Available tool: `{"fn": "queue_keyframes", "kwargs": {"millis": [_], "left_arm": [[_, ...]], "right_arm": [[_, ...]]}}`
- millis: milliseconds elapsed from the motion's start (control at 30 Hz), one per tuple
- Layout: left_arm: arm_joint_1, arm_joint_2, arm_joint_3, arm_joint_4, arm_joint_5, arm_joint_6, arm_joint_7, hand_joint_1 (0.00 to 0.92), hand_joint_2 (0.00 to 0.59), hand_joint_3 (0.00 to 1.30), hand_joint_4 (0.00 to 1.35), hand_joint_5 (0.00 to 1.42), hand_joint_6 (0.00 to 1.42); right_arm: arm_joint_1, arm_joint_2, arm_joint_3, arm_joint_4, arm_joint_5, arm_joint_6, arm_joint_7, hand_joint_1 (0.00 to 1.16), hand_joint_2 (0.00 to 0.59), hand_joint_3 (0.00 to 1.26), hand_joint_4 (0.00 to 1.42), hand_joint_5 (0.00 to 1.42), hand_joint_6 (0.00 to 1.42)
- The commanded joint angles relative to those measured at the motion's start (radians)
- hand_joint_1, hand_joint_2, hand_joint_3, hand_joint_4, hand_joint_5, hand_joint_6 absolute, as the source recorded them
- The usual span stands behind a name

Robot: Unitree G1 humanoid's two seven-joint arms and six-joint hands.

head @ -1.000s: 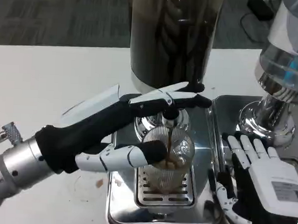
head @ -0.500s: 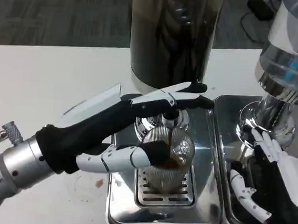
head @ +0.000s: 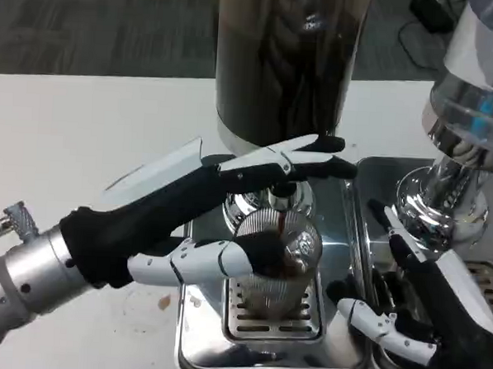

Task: Grasp the cup under the faucet to collect the drink, then remove the cup.

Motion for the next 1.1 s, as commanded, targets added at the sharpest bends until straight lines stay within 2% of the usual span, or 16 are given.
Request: {"fn": "queue_keyframes", "kwargs": {"millis": [33, 200, 400, 800, 900, 1100], "left_arm": [[0.018, 0.008, -0.014, -0.03, 0.022, 0.012, -0.005, 0.0, 0.229, 0.2, 0.0, 0.18, 0.07], [0.023, 0.007, -0.013, -0.038, 0.025, 0.021, 0.005, 0.0, 0.231, 0.2, 0.0, 0.18, 0.07], [0.026, 0.009, -0.013, -0.045, 0.027, 0.027, 0.011, 0.0, 0.233, 0.2, 0.0, 0.18, 0.07], [0.037, 0.009, -0.005, -0.059, 0.034, 0.036, 0.025, 0.0, 0.233, 0.2, 0.0, 0.19, 0.07], [0.04, 0.009, -0.005, -0.062, 0.035, 0.036, 0.028, 0.0, 0.233, 0.2, 0.0, 0.19, 0.07], [0.047, 0.011, -0.001, -0.068, 0.036, 0.041, 0.031, 0.0, 0.233, 0.2, 0.0, 0.19, 0.07]], "right_arm": [[-0.042, -0.013, 0.004, 0.003, 0.007, 0.071, 0.063, 0.6, 0.2, 0.0, 0.0, 0.0, 0.0], [-0.077, 0.001, 0.014, -0.003, -0.002, 0.112, 0.085, 0.65, 0.161, 0.0, 0.0, 0.0, 0.0], [-0.115, 0.014, 0.03, 0.013, -0.002, 0.151, 0.093, 0.66, 0.156, 0.0, 0.0, 0.0, 0.0], [-0.161, 0.01, 0.041, 0.057, 0.032, 0.128, 0.123, 0.67, 0.149, 0.0, 0.0, 0.0, 0.0], [-0.175, -0.005, 0.038, 0.071, 0.053, 0.12, 0.15, 0.67, 0.149, 0.0, 0.0, 0.0, 0.0], [-0.2, -0.007, 0.051, 0.114, 0.095, 0.092, 0.192, 0.68, 0.148, 0.0, 0.0, 0.0, 0.0]]}}
